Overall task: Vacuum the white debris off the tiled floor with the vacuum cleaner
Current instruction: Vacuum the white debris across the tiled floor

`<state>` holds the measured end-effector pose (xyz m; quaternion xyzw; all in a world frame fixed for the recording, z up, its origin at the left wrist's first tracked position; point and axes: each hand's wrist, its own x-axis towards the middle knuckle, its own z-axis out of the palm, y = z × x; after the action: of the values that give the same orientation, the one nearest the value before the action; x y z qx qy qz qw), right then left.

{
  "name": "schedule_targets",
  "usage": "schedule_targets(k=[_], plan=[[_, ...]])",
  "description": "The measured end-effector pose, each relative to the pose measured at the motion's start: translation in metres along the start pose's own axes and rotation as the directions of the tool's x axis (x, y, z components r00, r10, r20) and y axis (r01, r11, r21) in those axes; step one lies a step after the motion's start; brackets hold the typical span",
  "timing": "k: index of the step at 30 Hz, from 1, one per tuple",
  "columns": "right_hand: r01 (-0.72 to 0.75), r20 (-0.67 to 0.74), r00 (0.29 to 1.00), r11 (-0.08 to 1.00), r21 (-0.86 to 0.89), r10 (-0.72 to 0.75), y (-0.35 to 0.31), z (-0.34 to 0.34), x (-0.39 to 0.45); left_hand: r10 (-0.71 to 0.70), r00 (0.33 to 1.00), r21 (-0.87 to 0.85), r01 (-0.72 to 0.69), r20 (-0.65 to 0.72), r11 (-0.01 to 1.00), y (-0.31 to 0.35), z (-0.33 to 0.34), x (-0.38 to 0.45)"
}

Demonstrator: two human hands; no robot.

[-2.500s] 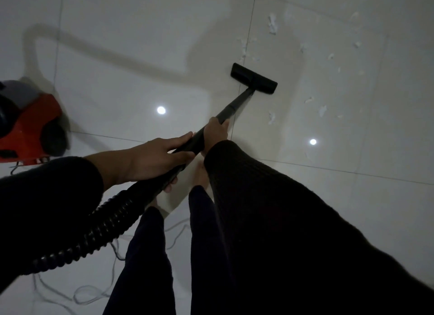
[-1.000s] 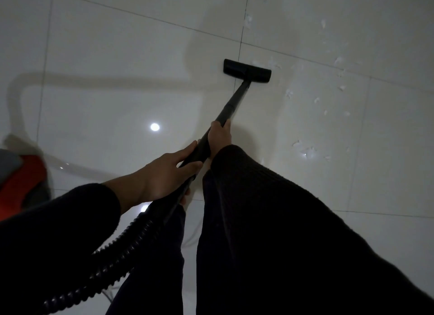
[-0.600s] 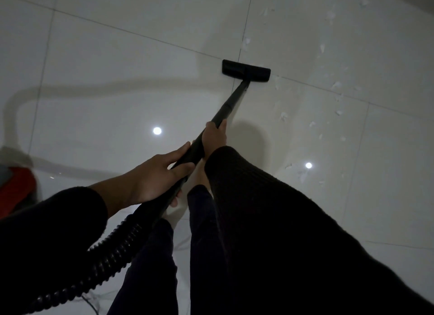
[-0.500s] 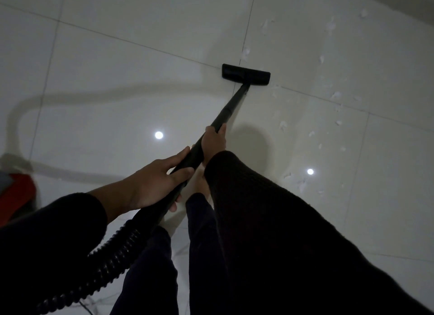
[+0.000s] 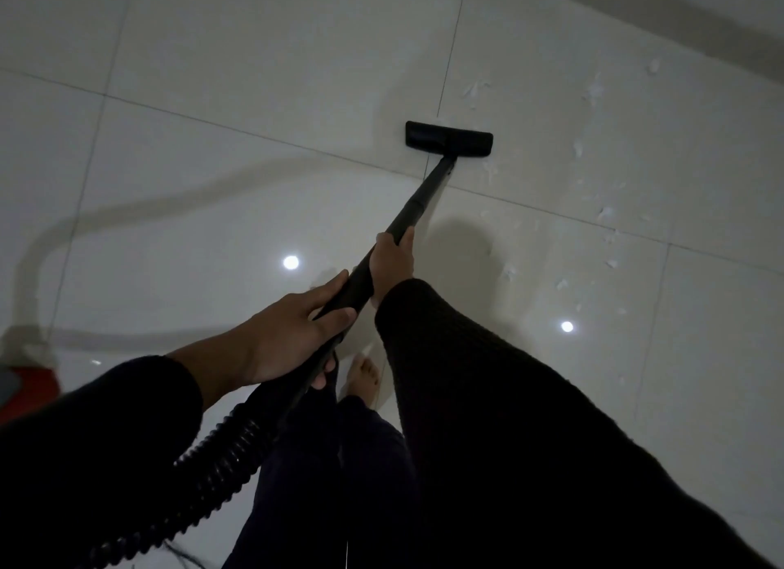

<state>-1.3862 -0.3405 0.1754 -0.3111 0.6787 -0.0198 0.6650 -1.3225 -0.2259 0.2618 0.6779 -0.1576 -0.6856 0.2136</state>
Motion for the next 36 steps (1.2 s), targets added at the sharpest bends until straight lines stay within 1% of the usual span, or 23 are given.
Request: schedule_targets(k=[5, 15, 21, 24, 29, 33, 36], plan=[[0.012, -0.019, 1.000, 1.000, 0.020, -0.012, -0.037, 0.013, 0.016, 0.020, 1.000, 0.017, -0.021, 0.014, 1.000, 0.029, -0.029, 0.018], [0.042, -0.055, 0.998, 0.999, 0.033, -0.040, -0.101, 0.035, 0.039, 0.044, 0.999, -0.029, -0.043, 0.025, 0.999, 0.076, -0.076, 0.045], [0.006, -0.072, 0.997, 0.999, 0.049, -0.002, -0.114, 0.036, 0.059, 0.051, 0.998, 0.021, -0.052, 0.044, 0.998, 0.092, -0.082, 0.065], [0.014, -0.083, 0.997, 0.999, 0.048, -0.010, -0.126, 0.034, 0.071, 0.038, 0.998, 0.028, -0.040, 0.045, 0.999, 0.105, -0.086, 0.077], [0.046, -0.080, 0.996, 0.999, -0.013, -0.047, -0.160, 0.023, 0.092, 0.048, 0.999, -0.003, -0.048, 0.026, 0.999, 0.139, -0.091, 0.095], [0.028, -0.066, 0.997, 0.999, -0.028, -0.030, -0.188, 0.016, 0.113, 0.032, 0.999, 0.021, -0.032, 0.013, 0.999, 0.165, -0.090, 0.115], [0.032, -0.060, 0.998, 0.999, -0.041, -0.034, -0.211, 0.012, 0.131, 0.015, 1.000, 0.008, -0.015, 0.007, 1.000, 0.188, -0.092, 0.132]])
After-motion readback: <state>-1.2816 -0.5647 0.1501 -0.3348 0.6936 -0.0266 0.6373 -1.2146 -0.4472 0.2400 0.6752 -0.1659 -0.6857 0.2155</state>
